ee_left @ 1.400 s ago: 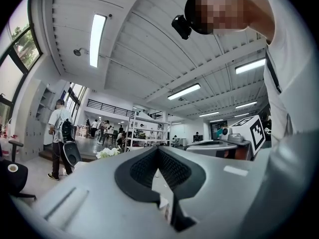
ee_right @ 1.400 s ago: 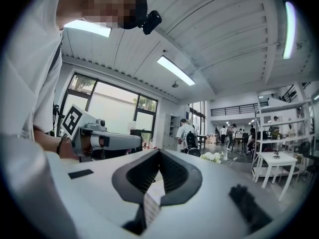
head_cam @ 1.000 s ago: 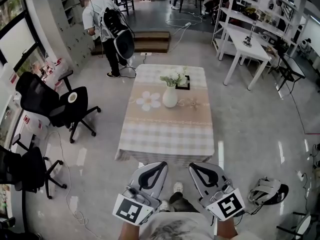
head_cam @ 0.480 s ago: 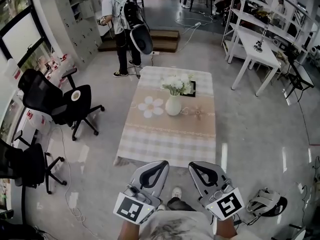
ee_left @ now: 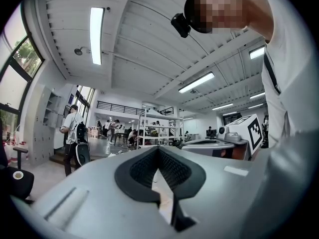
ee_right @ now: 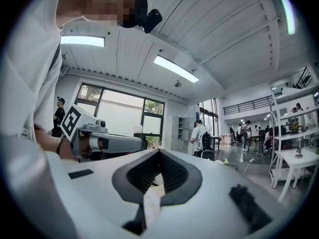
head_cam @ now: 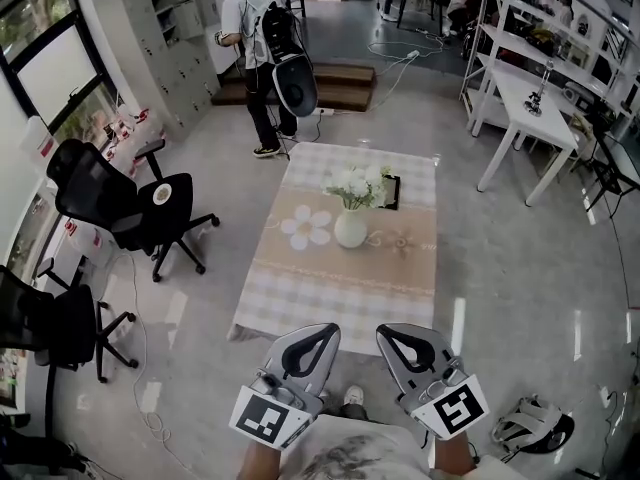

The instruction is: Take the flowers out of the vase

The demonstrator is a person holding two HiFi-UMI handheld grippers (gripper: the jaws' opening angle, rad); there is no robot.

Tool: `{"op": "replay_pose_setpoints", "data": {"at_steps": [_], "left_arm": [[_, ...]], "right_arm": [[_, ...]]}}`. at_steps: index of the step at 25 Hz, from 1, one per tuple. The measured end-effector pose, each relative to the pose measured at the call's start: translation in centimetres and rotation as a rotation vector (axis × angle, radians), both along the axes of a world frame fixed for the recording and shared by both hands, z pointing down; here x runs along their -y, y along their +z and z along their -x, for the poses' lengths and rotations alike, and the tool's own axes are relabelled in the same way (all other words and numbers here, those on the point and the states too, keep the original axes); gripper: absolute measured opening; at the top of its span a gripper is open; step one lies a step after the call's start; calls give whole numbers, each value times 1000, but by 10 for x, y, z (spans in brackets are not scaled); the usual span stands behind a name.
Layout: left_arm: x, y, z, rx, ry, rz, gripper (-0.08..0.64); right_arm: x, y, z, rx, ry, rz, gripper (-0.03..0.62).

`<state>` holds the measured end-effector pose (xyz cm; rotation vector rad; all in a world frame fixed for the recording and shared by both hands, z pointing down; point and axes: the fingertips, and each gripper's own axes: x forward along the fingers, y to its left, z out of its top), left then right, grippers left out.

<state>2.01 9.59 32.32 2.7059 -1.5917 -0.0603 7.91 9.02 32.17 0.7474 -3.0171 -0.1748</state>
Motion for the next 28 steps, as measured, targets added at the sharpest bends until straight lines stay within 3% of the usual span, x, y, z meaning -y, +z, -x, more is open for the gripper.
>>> {"op": "replay_pose_setpoints", "data": {"at_steps": [17, 21, 28], "left_arm": [[81, 16, 15, -15, 39, 18, 8], [101, 20, 20, -33, 61, 81, 8], [135, 27, 40, -39, 88, 87, 8]], "right_arm": [[78, 13, 12, -20, 50, 16, 15], [97, 14, 19, -24, 68, 23, 15], [129, 21, 38, -35, 94, 39, 15]]}}
